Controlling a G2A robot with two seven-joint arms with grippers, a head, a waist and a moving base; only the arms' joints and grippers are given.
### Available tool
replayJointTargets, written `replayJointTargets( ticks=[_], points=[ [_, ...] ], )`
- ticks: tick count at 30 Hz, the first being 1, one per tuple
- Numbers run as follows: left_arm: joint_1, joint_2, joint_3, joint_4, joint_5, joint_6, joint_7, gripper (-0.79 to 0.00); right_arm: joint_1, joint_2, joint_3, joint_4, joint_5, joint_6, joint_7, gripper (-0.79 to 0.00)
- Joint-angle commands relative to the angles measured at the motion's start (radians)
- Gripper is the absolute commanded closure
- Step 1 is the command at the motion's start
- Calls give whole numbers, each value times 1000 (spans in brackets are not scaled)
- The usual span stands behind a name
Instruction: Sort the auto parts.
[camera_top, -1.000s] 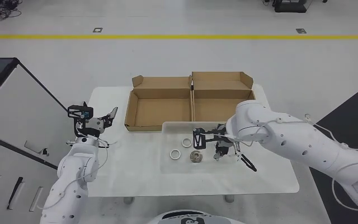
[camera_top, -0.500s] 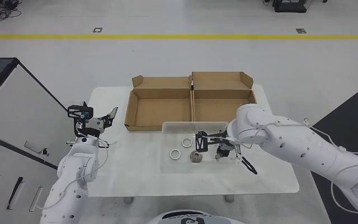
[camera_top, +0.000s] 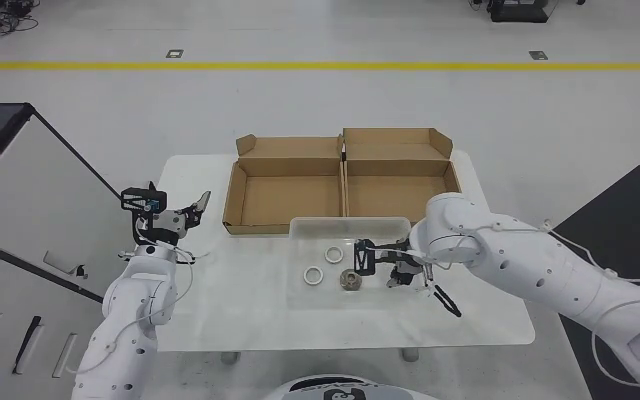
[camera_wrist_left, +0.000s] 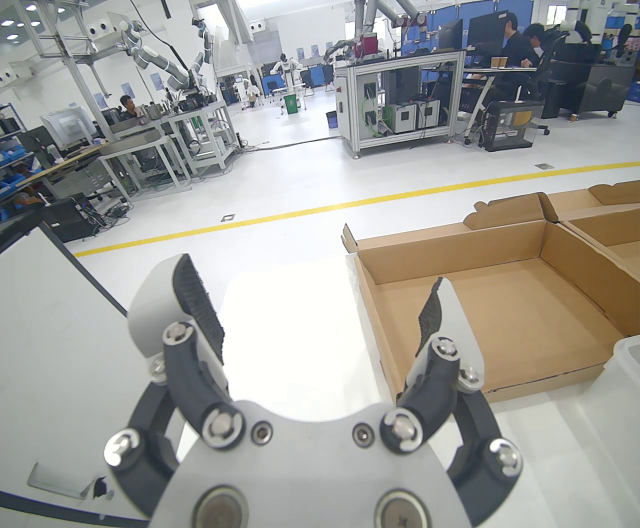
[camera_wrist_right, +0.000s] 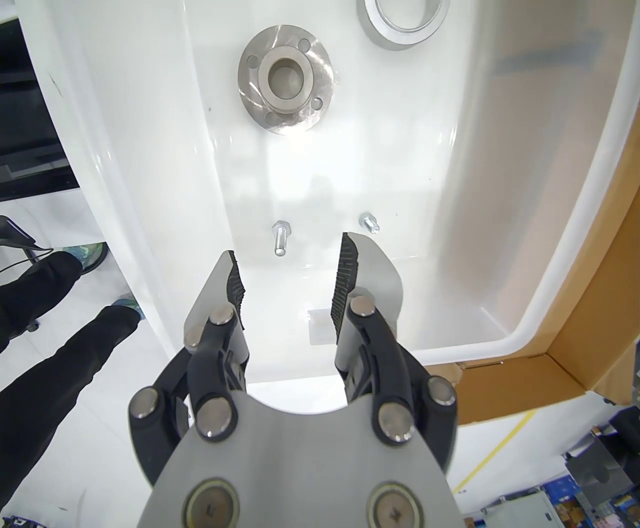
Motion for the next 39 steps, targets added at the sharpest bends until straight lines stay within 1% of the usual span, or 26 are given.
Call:
replayJointTargets(
  ticks=[1, 20, 39],
  points=[
    [0, 0, 0, 0, 0, 0, 0, -785, -5, 0, 2, -1, 0, 0, 1, -382],
    [0, 0, 0, 0, 0, 0, 0, -785, -40, -6, 18, 13, -4, -10, 5, -348],
    [0, 0, 0, 0, 0, 0, 0, -785, -66, -25, 23, 56, -25, -7, -15, -348]
  ],
)
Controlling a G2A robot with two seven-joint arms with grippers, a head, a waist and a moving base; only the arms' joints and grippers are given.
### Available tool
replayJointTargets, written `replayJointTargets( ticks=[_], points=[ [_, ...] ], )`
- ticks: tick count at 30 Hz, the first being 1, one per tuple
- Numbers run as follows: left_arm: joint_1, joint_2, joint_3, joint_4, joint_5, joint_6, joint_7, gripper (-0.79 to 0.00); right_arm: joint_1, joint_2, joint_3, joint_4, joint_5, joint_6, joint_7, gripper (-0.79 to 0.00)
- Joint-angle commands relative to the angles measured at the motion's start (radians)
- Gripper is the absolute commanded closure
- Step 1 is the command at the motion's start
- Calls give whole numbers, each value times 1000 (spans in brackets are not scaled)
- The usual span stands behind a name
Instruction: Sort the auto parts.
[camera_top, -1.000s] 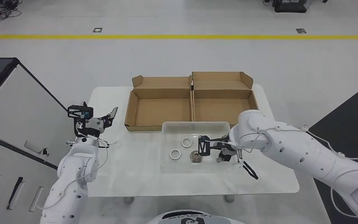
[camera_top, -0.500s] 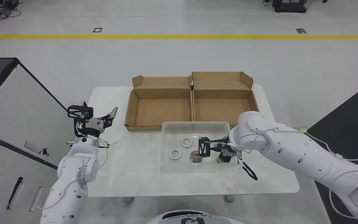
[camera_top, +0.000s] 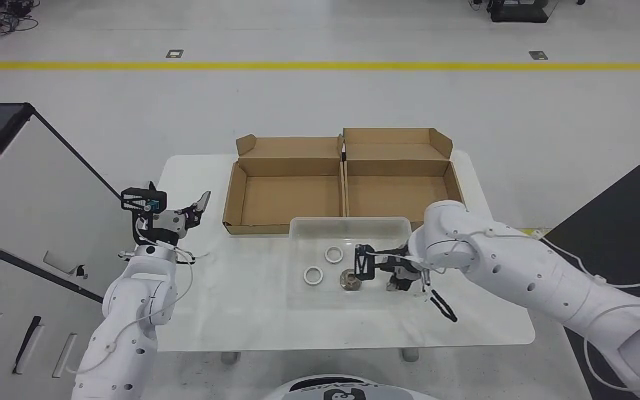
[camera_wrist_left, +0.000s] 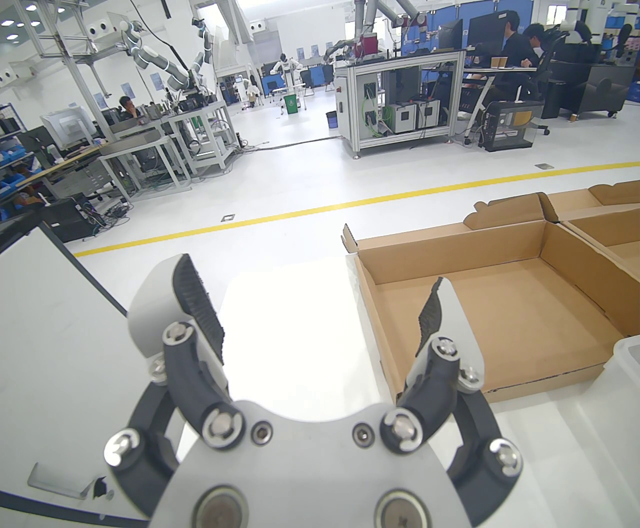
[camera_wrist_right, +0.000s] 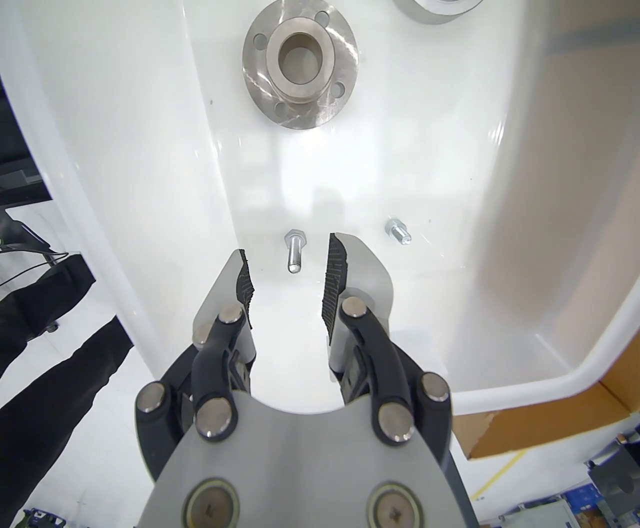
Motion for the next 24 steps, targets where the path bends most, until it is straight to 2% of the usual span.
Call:
replayJointTargets(
  ticks=[1, 14, 24],
  points=[
    [0, 0, 0, 0, 0, 0, 0, -785, -2, -2, -1, 6, -3, -1, 0, -345],
    [0, 0, 0, 0, 0, 0, 0, -785, -11, -14, 6, 29, -5, -11, 1, -329],
    [0, 0, 0, 0, 0, 0, 0, -785, -20, -20, 12, 35, -11, -13, 2, -271]
  ],
)
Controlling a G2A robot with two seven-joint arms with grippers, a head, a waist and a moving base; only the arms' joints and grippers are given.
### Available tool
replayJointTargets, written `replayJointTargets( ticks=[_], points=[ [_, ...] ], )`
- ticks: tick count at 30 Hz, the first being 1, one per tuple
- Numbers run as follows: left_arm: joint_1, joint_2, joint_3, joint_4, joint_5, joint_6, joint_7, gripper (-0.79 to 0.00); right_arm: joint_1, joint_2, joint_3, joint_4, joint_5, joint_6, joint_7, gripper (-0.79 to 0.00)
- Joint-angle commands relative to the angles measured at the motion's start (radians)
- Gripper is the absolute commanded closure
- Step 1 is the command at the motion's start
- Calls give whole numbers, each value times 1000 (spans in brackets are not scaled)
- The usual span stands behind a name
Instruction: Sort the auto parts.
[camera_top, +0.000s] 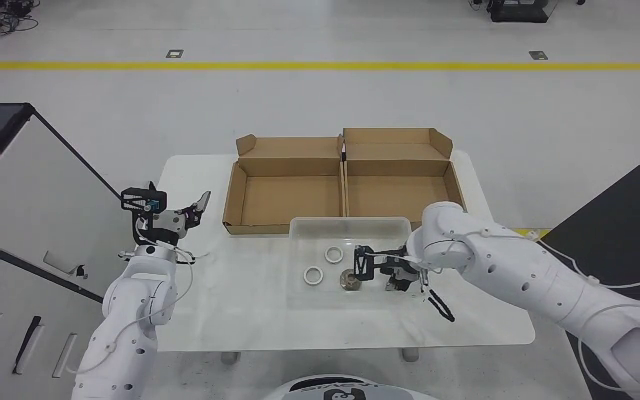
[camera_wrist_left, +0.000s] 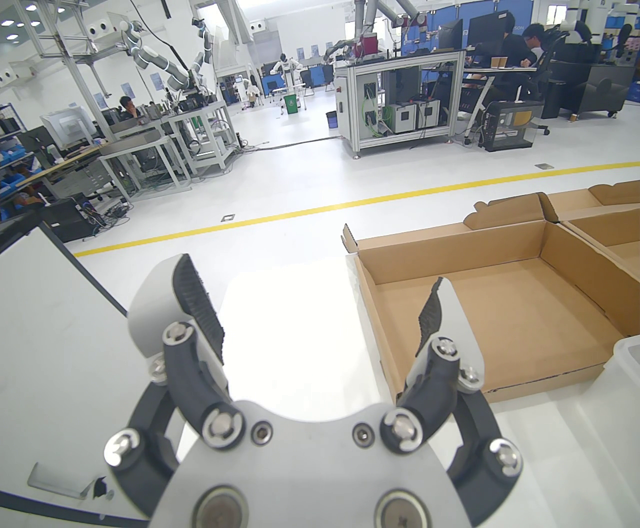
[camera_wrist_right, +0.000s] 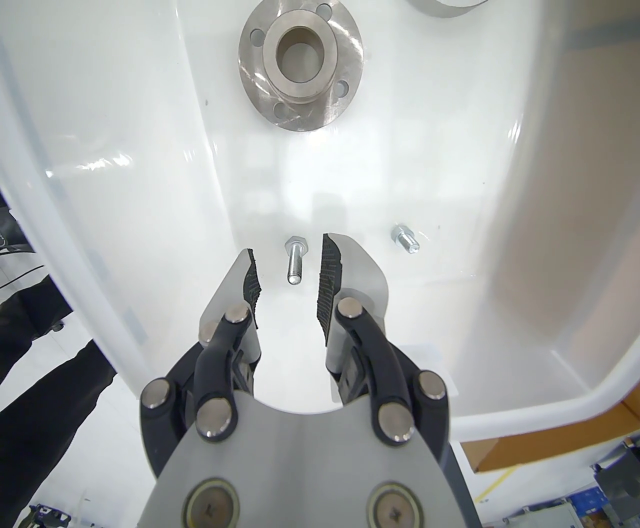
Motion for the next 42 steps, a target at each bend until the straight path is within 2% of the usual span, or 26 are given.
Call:
replayJointTargets(
  ticks=[1, 8, 13, 14, 17, 29, 42],
  points=[
    [0, 0, 0, 0, 0, 0, 0, -785, -1, -1, 1, 2, -2, 1, 0, -259],
    [0, 0, 0, 0, 0, 0, 0, -785, -9, -5, 3, 9, -20, -4, -2, -256],
    [0, 0, 0, 0, 0, 0, 0, -785, -16, -7, 5, 14, -27, -3, -4, -197],
    [0, 0, 0, 0, 0, 0, 0, -785, -17, -8, 6, 15, -28, -4, -4, -175],
    [0, 0, 0, 0, 0, 0, 0, -785, -19, -10, 8, 17, -30, -5, -5, 0],
    [0, 0, 0, 0, 0, 0, 0, -785, -4, -8, 47, -18, -34, -13, -3, 0],
    [0, 0, 0, 0, 0, 0, 0, -785, 37, 41, 185, -187, 64, -27, -15, 0]
  ],
)
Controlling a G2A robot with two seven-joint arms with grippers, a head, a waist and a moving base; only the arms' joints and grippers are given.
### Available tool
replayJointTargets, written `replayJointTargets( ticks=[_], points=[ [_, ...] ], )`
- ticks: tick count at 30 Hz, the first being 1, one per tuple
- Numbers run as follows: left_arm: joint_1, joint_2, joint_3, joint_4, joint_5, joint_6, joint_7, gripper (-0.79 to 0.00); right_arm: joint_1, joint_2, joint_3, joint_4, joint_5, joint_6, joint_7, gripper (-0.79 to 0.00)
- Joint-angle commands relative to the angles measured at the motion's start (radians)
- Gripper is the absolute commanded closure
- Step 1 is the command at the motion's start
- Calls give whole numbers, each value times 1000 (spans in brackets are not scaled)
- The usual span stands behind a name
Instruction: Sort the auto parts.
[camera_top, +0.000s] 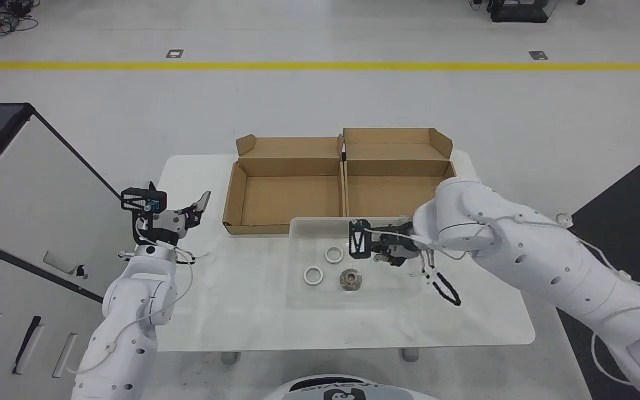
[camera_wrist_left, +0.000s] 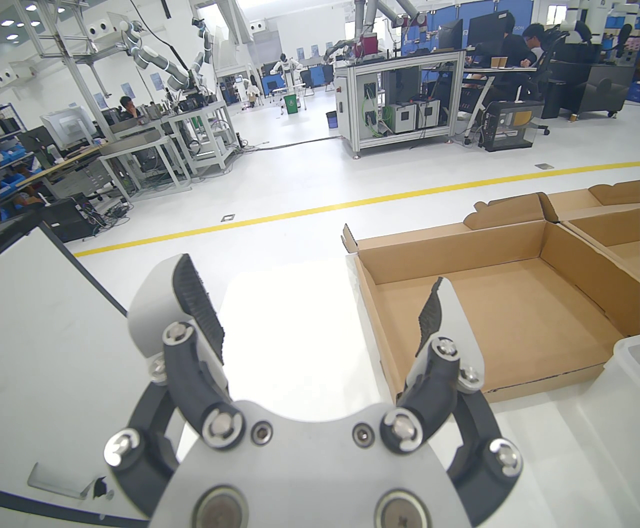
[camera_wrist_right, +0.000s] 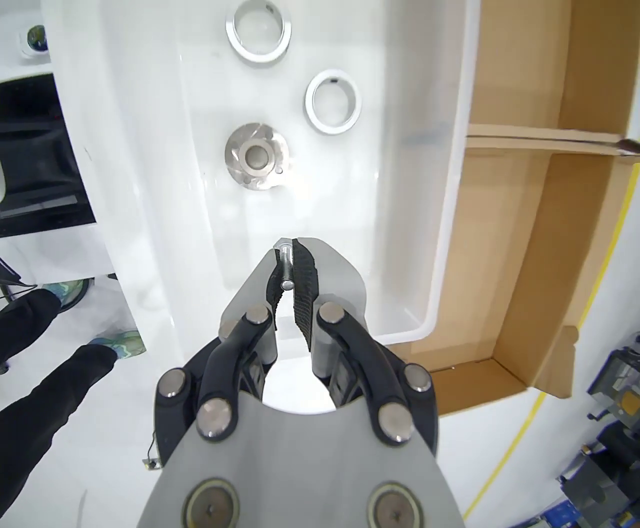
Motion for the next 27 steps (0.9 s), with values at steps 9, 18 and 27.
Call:
replayJointTargets(
  ticks=[9, 18, 27],
  points=[
    [0, 0, 0, 0, 0, 0, 0, -785, 13, 35, 93, -57, 128, -75, -75, 0],
    [0, 0, 0, 0, 0, 0, 0, -785, 106, 22, 83, 59, 130, -211, -211, 0],
    [0, 0, 0, 0, 0, 0, 0, -785, 228, -51, 19, 196, 173, -285, -323, 0]
  ],
)
